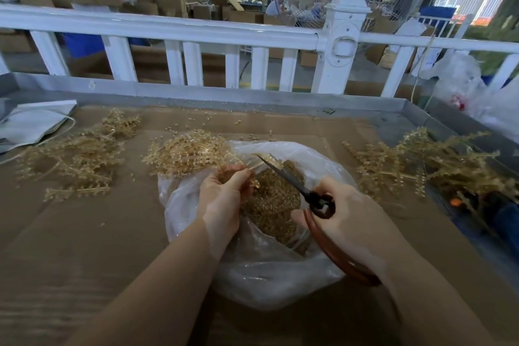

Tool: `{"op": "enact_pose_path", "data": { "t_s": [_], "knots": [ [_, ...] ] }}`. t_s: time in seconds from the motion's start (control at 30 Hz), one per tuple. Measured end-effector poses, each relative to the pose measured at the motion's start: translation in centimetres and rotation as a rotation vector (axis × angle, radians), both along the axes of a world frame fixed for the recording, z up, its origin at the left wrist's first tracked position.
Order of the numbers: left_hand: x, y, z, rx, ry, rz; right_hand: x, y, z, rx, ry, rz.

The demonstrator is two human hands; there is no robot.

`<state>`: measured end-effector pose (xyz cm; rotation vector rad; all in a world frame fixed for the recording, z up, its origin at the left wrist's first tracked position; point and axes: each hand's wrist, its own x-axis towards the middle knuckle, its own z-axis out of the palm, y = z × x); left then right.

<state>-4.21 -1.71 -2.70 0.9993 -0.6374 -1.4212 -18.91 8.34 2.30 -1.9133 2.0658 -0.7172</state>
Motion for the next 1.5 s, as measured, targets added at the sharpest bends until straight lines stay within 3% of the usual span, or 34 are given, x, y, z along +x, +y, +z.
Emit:
{"op": "enact_pose_path", "data": {
  "t_s": [0.1, 0.27, 0.43, 0.67, 1.5],
  "knots": [
    [0.1, -0.1, -0.2, -0.022, -0.01, 0.01, -0.4, 0.2, 0.4, -0.004, -0.062, 0.005],
    [0.0, -0.4, -0.5, -0.022, -0.014, 0.027, -1.2, 0.4, 0.3, -0.141, 0.003, -0.102],
    [-0.1, -0.2, -0.6, -0.05, 0.015, -0.017, 0.5, 0.0, 0.3, -0.13, -0.098, 0.047],
    [0.6, 0.2, -0.5, -0.053, 0.107, -0.141, 2.8, -1.5, -2.2, -0.126, 0.091, 0.053],
    [0.3, 0.4, -0.6, -0.039, 0.107, -0.102, 2.9, -3.0, -6.8, -0.295, 0.125, 0.022]
  ]
}}
